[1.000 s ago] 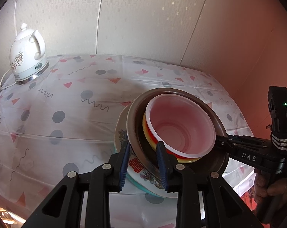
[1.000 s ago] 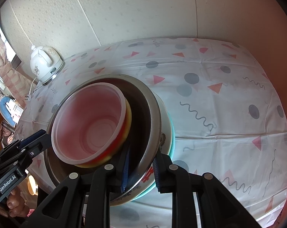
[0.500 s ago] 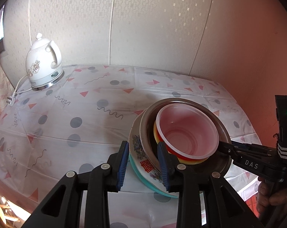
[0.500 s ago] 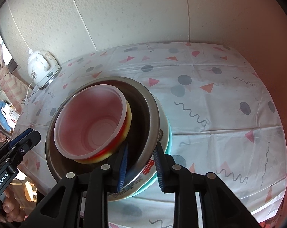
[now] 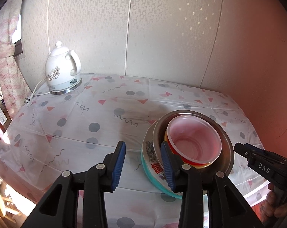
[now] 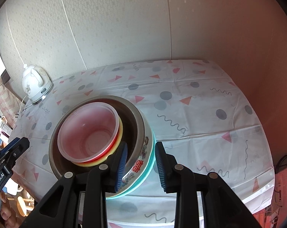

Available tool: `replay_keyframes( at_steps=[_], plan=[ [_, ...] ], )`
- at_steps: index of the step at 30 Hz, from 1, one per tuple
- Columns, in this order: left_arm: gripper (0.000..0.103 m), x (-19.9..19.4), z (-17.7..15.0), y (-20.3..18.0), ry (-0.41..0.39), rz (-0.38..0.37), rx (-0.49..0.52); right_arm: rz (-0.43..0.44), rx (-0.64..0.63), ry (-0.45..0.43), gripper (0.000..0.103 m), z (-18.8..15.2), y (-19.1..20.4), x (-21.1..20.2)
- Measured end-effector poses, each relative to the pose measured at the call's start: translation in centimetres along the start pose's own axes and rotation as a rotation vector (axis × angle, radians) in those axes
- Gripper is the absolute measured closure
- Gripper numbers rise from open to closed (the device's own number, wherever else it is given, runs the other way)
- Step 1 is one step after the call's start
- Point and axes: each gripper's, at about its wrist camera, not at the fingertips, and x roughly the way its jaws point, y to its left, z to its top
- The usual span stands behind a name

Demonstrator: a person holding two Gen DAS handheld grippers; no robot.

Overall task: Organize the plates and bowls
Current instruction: 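Open both tools to release the steel bowl and pull them back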

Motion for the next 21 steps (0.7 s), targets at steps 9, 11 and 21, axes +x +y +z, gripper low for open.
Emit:
replay_keyframes(
  at_steps=[9,11,21],
  plan=[
    [0.052,-1.6,-0.3,-0.6,-0.065,0.043,0.018,-0.026,-0.016,-0.075,0.069,-1.0,3.5,-1.0],
    [0.050,-1.5,-0.3,-0.6,-0.060,0.036,0.013,-0.044,-0.010,-0.071,0.069,-1.4,3.7,-0.8],
    [0.044,-0.7,-0.4,-0.8,-0.033,0.021,-0.005,-0.108,0.019,-0.076,0.066,-2.2,3.2,-1.0]
  ],
)
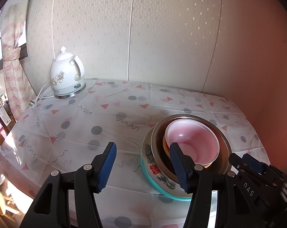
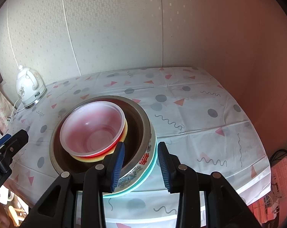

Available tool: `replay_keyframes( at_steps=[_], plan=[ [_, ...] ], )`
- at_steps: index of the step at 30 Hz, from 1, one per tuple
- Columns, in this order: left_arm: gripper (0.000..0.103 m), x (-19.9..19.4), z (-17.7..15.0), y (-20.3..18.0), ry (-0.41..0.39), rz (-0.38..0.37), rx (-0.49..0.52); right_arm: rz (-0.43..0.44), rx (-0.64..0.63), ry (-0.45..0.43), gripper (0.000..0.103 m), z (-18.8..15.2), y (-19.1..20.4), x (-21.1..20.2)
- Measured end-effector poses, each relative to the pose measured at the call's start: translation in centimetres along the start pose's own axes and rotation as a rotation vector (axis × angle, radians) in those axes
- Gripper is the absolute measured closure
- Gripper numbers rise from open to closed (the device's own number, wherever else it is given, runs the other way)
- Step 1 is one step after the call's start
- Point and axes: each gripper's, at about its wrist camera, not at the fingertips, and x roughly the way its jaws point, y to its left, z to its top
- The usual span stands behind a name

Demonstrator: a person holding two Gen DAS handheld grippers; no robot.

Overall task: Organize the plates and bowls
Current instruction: 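Open both tools to release the steel bowl and pull them back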

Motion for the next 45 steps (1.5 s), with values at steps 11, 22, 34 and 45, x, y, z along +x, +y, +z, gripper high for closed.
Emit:
replay_keyframes(
  at_steps=[11,22,34,45],
  plan=[
    [0.034,0.4,-0.4,-1.3,0.015,-0.011,0.030,0.004,-0.014,-0.021,0.066,0.1,0.0,0.0],
    [0.031,0.7,-0.5,-2.4,0.020,0.006,0.072,0.025,0.011,-0.015,0.065,0.1,-0.7,0.6],
    [0.027,0.9,-0.5,-2.6,0.024,0.008,0.078,0.031,0.010,-0.015,0.065,0.1,-0.7,0.8],
    [0.026,1.0,-0.5,-2.7,0.024,0.002,0.079,0.036,0.002,-0.012,0.065,0.2,-0.6,0.9]
  ],
)
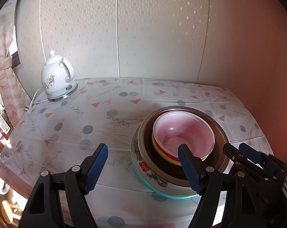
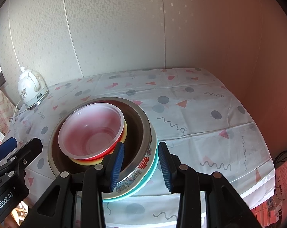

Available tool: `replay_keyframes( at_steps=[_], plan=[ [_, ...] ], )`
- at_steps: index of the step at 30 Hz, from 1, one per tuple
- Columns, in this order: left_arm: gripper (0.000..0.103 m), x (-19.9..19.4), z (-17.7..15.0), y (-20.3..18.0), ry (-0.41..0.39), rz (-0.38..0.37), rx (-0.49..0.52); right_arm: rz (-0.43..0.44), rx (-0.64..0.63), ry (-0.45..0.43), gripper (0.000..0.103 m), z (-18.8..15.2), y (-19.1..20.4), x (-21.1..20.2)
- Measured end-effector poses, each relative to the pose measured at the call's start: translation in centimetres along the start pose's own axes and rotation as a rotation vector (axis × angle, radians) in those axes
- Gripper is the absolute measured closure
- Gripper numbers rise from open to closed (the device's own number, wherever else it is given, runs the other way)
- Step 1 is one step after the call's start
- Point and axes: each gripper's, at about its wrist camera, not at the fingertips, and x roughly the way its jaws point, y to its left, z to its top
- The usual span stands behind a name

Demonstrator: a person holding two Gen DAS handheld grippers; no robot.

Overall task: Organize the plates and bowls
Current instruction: 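Open both tools to release the steel bowl and pull them back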

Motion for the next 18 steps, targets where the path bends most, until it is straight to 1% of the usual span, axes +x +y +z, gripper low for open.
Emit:
replay_keyframes(
  at_steps=[7,12,18],
  plan=[
    [0.026,-0.03,0.00,-0.06,-0.003,-0.003,-0.004,0.000,-0.002,0.004,0.065,-0.04,0.02,0.09],
    [0.024,-0.13,0.01,-0.17,-0.010,-0.007,-0.003,0.001,-0.004,0.005,0.065,-0.08,0.01,0.13],
    [0.024,-0.04,0.01,-0.05,-0.007,-0.022,-0.008,0.014,0.001,-0.023,0.065,0.23,-0.21,-0.33]
  ],
)
